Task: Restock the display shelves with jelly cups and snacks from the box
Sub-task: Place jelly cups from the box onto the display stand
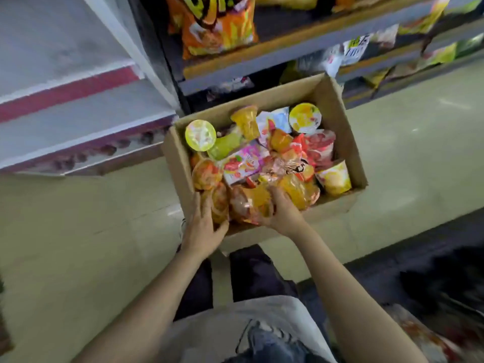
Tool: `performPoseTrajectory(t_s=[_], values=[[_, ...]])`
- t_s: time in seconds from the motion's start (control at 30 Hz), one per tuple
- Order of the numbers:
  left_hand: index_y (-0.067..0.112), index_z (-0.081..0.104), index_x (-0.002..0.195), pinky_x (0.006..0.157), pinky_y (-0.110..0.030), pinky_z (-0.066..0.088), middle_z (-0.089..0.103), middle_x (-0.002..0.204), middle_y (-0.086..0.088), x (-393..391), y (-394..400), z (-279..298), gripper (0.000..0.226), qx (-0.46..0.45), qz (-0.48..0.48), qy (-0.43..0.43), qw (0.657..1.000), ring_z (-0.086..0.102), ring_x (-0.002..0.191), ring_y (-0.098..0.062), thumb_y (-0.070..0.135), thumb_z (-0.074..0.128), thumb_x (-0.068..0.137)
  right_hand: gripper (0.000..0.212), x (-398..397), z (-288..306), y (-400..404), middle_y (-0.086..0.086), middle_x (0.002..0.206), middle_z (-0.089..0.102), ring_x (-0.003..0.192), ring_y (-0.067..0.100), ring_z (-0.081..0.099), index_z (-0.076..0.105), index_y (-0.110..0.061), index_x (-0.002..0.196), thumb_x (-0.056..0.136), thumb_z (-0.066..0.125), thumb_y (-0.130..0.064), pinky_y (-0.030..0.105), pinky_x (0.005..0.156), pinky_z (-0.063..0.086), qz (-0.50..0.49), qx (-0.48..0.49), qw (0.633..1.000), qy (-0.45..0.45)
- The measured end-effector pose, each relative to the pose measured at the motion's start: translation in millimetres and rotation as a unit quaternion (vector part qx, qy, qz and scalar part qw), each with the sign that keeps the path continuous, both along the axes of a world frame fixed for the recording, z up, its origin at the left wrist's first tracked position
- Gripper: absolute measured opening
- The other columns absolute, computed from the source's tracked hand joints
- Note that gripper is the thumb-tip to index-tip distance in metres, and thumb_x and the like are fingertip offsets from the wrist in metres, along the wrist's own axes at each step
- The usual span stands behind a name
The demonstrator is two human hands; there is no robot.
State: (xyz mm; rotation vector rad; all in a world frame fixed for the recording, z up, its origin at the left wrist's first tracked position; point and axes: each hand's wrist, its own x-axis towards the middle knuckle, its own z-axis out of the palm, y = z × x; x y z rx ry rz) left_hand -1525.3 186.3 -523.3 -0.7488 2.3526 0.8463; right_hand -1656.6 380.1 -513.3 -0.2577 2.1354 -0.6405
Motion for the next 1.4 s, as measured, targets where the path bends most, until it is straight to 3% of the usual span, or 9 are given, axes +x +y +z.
performPoseTrajectory(t_s=[0.13,0.23,0.43,0.63,0.73,0.87,0.97,1.13,1.4], values=[[0.033,0.005,0.158,0.115,-0.046,0.035,-0.004,0.168,0.002,-1,0,-2,0.088,0.004,0.039,0.018,0.999,0.018,0.151,-0.026,0.052,0.059,0.09,0.095,2,-18,-12,0.014,0.158,0.026,0.144,0.036,0.028,0.022,-0.034,0.155,0.08,0.08,-0.026,0.045,0.111,0.036,0.024,-0.021,0.999,-0.005],[0.03,0.006,0.158,0.117,-0.044,0.032,-0.001,0.168,0.003,-3,-1,2,0.088,0.004,0.042,0.024,0.999,0.016,0.152,-0.022,0.053,0.058,0.091,0.08,-3,-27,-22,0.018,0.149,0.031,0.133,0.044,0.039,0.035,-0.03,0.148,0.08,0.071,-0.009,0.046,0.104,0.043,0.039,0.015,0.999,0.025],[0.031,0.009,0.158,0.117,-0.04,0.027,0.006,0.167,0.003,-4,-2,8,0.094,0.032,0.082,0.027,0.996,0.016,0.152,-0.019,0.068,0.057,0.086,0.078,-1,-20,-21,0.004,0.148,0.043,0.144,0.033,0.025,0.048,-0.026,0.139,0.074,0.078,-0.056,0.054,0.112,0.032,0.15,0.042,0.986,0.057],[0.024,0.039,0.148,0.104,-0.024,0.035,0.039,0.147,0.006,-14,-5,29,0.082,0.055,0.123,0.034,0.99,0.039,0.132,-0.009,0.065,0.066,0.082,0.058,1,11,-8,-0.01,0.118,0.063,0.11,0.009,0.058,0.061,-0.014,0.125,0.08,0.078,-0.046,0.026,0.093,0.045,-0.078,-0.067,0.994,-0.047],[0.021,0.054,0.136,0.073,-0.017,0.05,0.063,0.112,0.012,-39,10,47,0.055,0.237,0.284,0.022,0.929,0.061,0.098,-0.004,0.05,0.064,0.09,0.038,-4,29,-7,-0.019,0.102,0.066,0.097,0.0,0.062,0.063,-0.018,0.113,0.085,0.074,-0.043,0.008,0.079,0.046,-0.17,-0.124,0.976,-0.061],[0.021,0.055,0.133,0.087,-0.038,0.058,0.066,0.128,-0.004,-83,36,54,0.078,0.414,0.436,0.05,0.798,0.066,0.113,-0.023,0.062,0.077,0.071,0.027,-14,40,-9,-0.022,0.084,0.062,0.072,-0.01,0.057,0.061,-0.022,0.102,0.086,0.075,-0.038,0.011,0.067,0.042,-0.164,-0.165,0.971,-0.063],[0.019,0.067,0.117,0.087,-0.041,0.056,0.071,0.121,-0.007,-106,45,54,0.045,0.474,0.482,0.076,0.733,0.068,0.112,-0.026,0.046,0.073,0.081,0.04,-23,41,0,-0.014,0.087,0.065,0.077,-0.003,0.058,0.069,-0.013,0.109,0.081,0.079,-0.039,0.018,0.072,0.044,-0.096,-0.162,0.981,-0.058],[0.023,0.066,0.121,0.093,-0.044,0.055,0.075,0.11,-0.004,-111,56,43,0.035,0.477,0.485,0.018,0.733,0.072,0.101,-0.021,0.04,0.067,0.091,0.034,-56,17,46,-0.001,0.102,0.07,0.1,0.014,0.061,0.074,-0.014,0.101,0.077,0.083,-0.037,0.028,0.086,0.047,-0.147,-0.081,0.979,0.112],[0.028,0.062,0.129,0.091,-0.052,0.056,0.074,0.114,-0.006,-95,67,22,0.057,0.43,0.53,-0.02,0.731,0.072,0.102,-0.028,0.062,0.066,0.084,0.067,-65,-36,60,0.006,0.136,0.053,0.129,0.028,0.045,0.052,-0.02,0.136,0.079,0.08,-0.039,0.048,0.107,0.038,-0.096,0.05,0.993,0.056]])
